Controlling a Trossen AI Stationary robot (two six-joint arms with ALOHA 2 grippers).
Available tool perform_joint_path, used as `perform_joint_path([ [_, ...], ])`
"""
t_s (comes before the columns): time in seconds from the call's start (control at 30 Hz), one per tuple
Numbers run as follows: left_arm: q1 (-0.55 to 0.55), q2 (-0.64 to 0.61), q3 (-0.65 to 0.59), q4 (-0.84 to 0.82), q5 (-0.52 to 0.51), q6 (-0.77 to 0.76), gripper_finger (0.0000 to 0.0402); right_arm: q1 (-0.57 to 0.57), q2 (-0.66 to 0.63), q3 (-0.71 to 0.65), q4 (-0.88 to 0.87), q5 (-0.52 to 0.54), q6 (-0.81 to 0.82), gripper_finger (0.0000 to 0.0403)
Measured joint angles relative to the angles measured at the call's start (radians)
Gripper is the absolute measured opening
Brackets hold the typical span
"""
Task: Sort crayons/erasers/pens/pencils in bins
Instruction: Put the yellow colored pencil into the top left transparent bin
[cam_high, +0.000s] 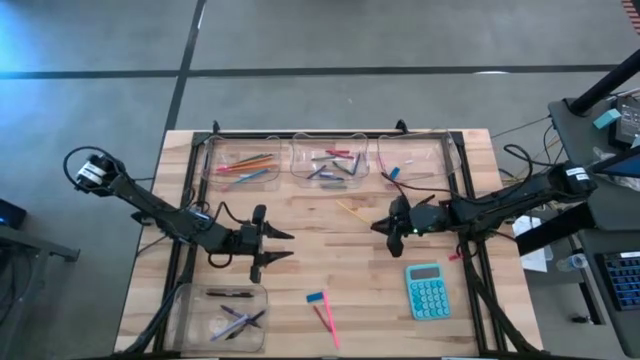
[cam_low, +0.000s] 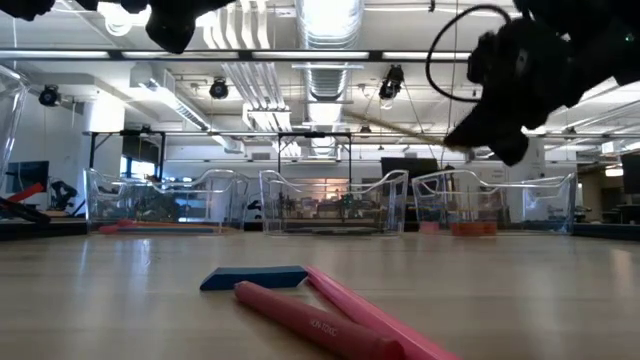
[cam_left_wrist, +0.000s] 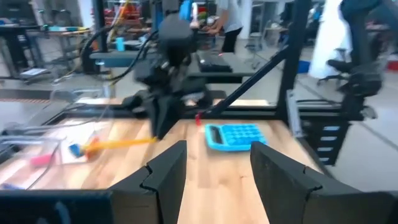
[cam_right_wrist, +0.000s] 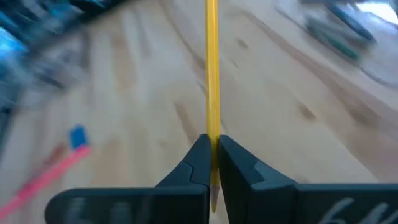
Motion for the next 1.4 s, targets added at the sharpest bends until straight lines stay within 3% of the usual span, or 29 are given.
perform_joint_path([
  [0.2, 0.037, 0.068, 0.005, 0.011, -0.152, -0.081, 0.0177, 0.026, 0.036, 0.002, 0.222, -0.023, -0.064, 0.0009],
  [0.3, 0.074, 0.112, 0.005, 0.052, -0.151, -0.124, 0.0194, 0.029, 0.058, 0.002, 0.297, -0.023, -0.093, 0.0009],
  [0.5, 0.155, 0.219, 0.006, 0.202, -0.072, -0.247, 0.0243, 0.029, 0.11, 0.009, 0.396, -0.023, -0.145, 0.0009],
  [0.77, 0.273, 0.445, 0.009, 0.554, 0.152, -0.368, 0.0281, 0.032, 0.185, 0.077, 0.402, -0.046, -0.17, 0.0009],
  [1.0, 0.299, 0.608, 0.031, 0.849, 0.169, -0.391, 0.0281, 0.036, 0.247, 0.135, 0.401, -0.05, -0.185, 0.0009],
  [1.2, 0.299, 0.677, 0.087, 0.89, 0.171, -0.387, 0.0275, 0.036, 0.309, 0.173, 0.4, -0.071, -0.183, 0.0005],
  [1.3, 0.299, 0.688, 0.097, 0.886, 0.171, -0.387, 0.0241, 0.036, 0.331, 0.183, 0.4, -0.071, -0.182, 0.0006],
  [1.4, 0.299, 0.689, 0.096, 0.881, 0.171, -0.387, 0.0179, 0.036, 0.34, 0.19, 0.395, -0.072, -0.182, 0.0006],
])
